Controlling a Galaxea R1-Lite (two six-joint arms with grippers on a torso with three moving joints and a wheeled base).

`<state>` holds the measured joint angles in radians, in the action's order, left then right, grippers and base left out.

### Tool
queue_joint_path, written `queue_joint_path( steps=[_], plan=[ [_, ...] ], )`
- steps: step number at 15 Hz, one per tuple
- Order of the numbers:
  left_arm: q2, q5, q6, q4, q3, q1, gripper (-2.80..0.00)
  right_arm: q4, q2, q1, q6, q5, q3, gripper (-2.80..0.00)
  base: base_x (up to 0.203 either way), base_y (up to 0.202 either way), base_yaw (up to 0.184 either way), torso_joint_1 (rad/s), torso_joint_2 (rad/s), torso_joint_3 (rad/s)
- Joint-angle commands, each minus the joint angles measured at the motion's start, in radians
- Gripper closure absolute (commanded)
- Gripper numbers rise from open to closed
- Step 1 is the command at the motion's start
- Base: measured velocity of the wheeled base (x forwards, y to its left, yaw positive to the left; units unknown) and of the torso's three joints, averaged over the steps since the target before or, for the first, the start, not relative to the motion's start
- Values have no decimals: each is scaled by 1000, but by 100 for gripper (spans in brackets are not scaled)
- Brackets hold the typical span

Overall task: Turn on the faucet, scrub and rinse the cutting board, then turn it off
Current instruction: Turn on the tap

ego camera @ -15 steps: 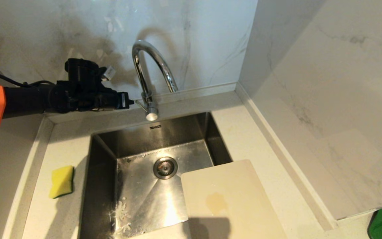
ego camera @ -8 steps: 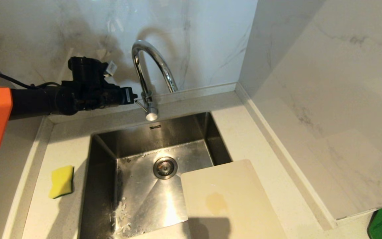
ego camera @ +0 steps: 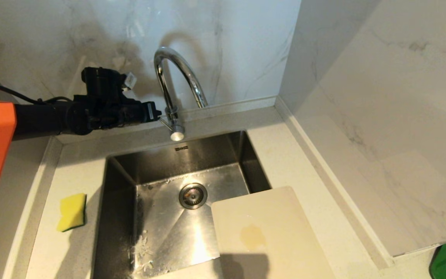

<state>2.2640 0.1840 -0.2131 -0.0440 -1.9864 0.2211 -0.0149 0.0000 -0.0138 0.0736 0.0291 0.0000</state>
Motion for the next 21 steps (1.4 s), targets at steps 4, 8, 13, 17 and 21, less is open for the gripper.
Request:
queue_joint_path(
  steps=[4, 8, 13, 17, 21],
  plan=[
    [4, 5, -7, -2, 0, 4, 0, 0, -2, 0, 0, 0, 2, 0, 0, 0, 0, 0, 0, 0],
    [0, 9, -13, 5, 1, 9, 0, 0, -2, 0, 0, 0, 2, 0, 0, 0, 0, 0, 0, 0],
    [-24, 20, -36, 52, 10, 21, 0, 0, -2, 0, 0, 0, 2, 0, 0, 0, 0, 0, 0, 0],
    [-57, 21, -47, 102, 43, 27, 0, 0, -2, 0, 0, 0, 2, 0, 0, 0, 0, 0, 0, 0],
    [-83, 28, -43, 117, 84, 30, 0, 0, -2, 0, 0, 0, 2, 0, 0, 0, 0, 0, 0, 0]
  ],
)
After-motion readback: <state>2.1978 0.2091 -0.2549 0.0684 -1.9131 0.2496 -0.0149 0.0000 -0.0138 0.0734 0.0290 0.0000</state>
